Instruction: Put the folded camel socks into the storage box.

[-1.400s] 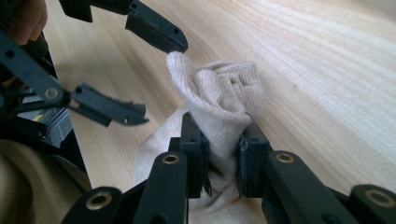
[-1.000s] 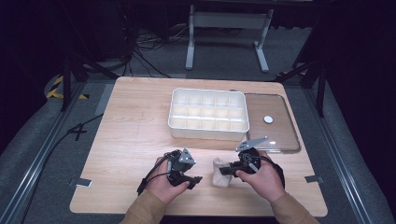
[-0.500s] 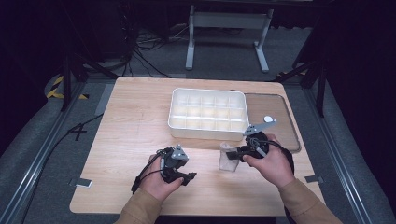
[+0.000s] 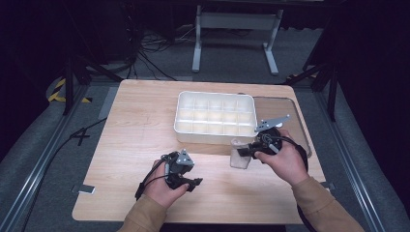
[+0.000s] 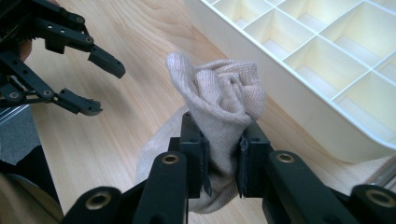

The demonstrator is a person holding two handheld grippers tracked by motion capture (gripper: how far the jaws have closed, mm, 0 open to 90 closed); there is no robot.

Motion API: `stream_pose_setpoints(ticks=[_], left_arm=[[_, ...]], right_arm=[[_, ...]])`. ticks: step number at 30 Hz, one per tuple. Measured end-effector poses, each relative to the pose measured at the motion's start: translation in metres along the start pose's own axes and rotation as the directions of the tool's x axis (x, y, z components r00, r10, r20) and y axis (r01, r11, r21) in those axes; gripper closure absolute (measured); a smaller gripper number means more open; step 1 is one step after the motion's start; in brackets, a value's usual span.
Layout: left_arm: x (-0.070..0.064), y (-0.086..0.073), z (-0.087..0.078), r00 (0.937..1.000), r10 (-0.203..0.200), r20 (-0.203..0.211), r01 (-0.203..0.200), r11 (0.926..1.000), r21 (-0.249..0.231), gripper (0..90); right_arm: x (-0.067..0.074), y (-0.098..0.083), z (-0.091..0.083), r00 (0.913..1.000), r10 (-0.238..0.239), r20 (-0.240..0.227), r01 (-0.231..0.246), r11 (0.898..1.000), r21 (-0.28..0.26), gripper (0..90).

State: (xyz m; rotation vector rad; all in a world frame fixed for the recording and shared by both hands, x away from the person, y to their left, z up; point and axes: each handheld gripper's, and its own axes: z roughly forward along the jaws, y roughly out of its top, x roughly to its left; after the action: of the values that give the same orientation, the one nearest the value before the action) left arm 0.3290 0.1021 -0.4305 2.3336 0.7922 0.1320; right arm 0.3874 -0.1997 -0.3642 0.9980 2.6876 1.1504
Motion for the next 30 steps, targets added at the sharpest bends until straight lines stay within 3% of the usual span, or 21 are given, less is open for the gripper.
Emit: stream_pose_setpoints(ticks=[13,30], left_arm=[[0.001,-0.001,0.000,1.0000,-0.006,-0.001,0.006,1.0000,-0.001,42.1],[0.006,-0.002,-0.005,0.9997,-0.026,-0.001,0.026,0.9996,-0.009,42.0]], right_arm=[[-0.017,0.012,-0.009,0.9978,-0.021,0.063,0.021,1.000,-0.001,75.8],[-0.042,0.029,-0.015,0.9856,-0.067,0.155,0.066,0.998,0.015,75.5]])
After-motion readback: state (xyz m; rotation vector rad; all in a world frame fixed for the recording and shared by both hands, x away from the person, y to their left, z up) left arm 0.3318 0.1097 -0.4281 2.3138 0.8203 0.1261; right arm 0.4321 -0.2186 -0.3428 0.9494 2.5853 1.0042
